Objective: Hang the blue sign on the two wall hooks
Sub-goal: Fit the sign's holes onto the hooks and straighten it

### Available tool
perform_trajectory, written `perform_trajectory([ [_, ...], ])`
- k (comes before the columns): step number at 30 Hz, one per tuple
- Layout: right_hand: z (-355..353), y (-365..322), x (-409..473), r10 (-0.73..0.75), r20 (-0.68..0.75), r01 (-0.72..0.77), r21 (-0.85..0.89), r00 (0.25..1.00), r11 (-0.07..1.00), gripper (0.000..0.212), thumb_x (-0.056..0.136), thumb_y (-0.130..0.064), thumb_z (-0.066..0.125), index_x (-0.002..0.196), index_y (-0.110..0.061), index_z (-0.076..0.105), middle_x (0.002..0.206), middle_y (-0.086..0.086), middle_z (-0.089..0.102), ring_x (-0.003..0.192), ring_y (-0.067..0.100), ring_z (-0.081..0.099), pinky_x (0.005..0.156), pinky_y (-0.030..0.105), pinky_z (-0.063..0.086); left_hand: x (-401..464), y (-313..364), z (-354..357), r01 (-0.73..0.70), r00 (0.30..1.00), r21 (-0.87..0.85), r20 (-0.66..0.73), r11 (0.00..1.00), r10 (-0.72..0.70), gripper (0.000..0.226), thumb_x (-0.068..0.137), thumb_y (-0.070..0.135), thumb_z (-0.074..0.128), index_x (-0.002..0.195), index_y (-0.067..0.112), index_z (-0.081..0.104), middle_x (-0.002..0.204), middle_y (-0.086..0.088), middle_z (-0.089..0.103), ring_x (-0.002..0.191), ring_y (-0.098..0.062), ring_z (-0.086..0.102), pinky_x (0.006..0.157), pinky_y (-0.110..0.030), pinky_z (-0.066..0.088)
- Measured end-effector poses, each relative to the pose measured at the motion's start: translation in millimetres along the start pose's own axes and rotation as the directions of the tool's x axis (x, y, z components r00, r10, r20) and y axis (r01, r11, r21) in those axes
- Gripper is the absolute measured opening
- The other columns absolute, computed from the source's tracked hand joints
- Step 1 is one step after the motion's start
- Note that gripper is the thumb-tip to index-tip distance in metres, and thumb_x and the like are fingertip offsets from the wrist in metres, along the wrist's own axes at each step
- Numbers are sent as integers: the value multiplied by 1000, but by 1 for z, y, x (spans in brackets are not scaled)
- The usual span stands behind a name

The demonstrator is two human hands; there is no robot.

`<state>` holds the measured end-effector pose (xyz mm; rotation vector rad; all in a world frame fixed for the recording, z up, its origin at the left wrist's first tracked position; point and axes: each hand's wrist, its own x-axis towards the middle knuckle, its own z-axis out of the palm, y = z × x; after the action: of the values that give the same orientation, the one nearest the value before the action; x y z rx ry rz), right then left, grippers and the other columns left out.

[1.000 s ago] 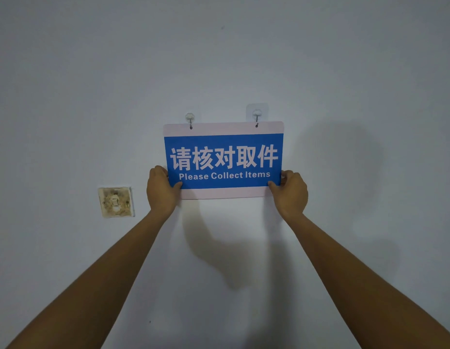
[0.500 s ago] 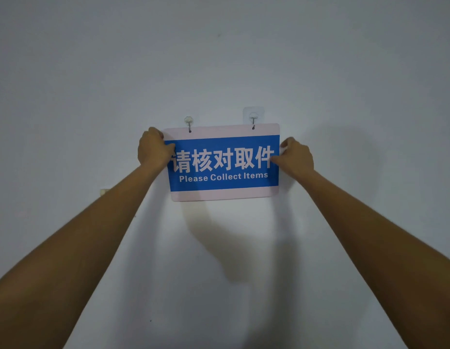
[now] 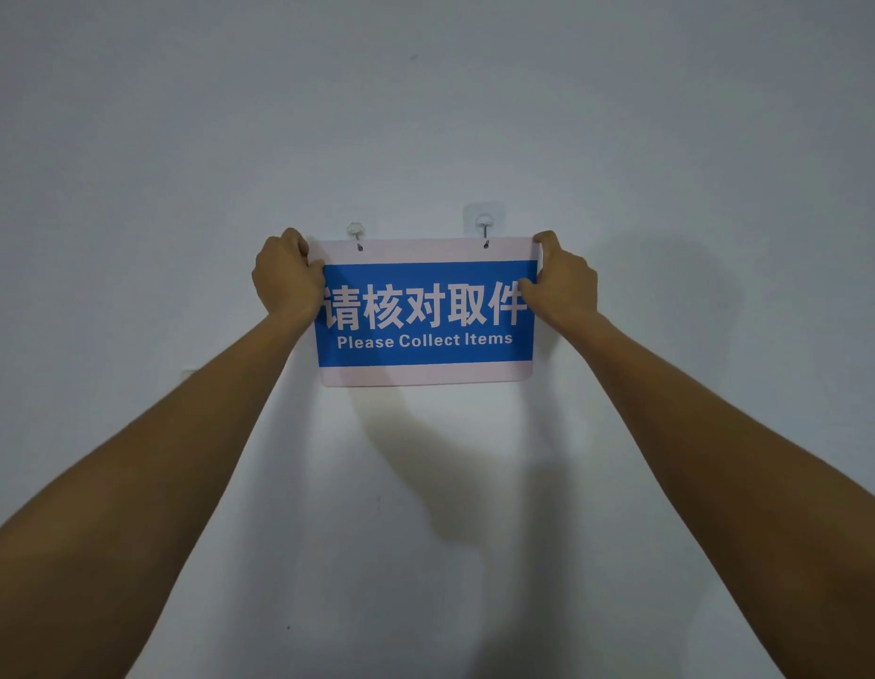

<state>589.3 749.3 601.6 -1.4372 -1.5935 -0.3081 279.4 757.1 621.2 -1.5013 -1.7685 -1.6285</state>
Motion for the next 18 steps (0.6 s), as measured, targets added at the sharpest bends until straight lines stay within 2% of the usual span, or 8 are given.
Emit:
perform_trajectory([
  [5,1,1,-1,-3,26,4,-40,1000,999,56,85,-21,65,133,-13,38,110,13,67,90,30,66,75,34,49,-4,-5,3,3,1000,-33,-19,999,-4,17,89,17,60,97,3,58,102,-15,64,91,-29,63,71,-30,44],
  [8,1,4,-7,5,44,-6,38,999,999,59,82,-19,67,133,-12,38,105,13,68,88,29,66,70,32,47,-13,-10,5,22,1000,-86,16,996,-21,23,84,16,66,100,4,54,106,-15,62,92,-28,63,74,-33,48],
  [12,15,16,-33,95,52,-103,162,994,981,60,80,-18,68,131,-10,38,95,13,67,83,25,65,64,29,45,-45,-20,8,39,998,-143,51,989,-32,36,80,15,71,107,3,48,115,-16,52,94,-28,60,76,-31,47],
  [15,30,25,-57,148,81,-160,176,986,971,57,80,-16,67,129,-7,41,94,11,66,77,21,60,62,30,45,-76,-31,11,76,995,-147,81,986,-65,39,82,17,71,108,2,48,115,-16,52,96,-28,59,75,-28,44],
  [18,43,32,-73,183,133,-206,186,974,961,49,79,-18,69,121,-6,45,98,13,65,81,22,62,64,29,46,-105,-44,15,166,978,-141,149,976,-145,41,82,19,71,110,1,48,116,-17,52,98,-29,59,78,-30,45],
])
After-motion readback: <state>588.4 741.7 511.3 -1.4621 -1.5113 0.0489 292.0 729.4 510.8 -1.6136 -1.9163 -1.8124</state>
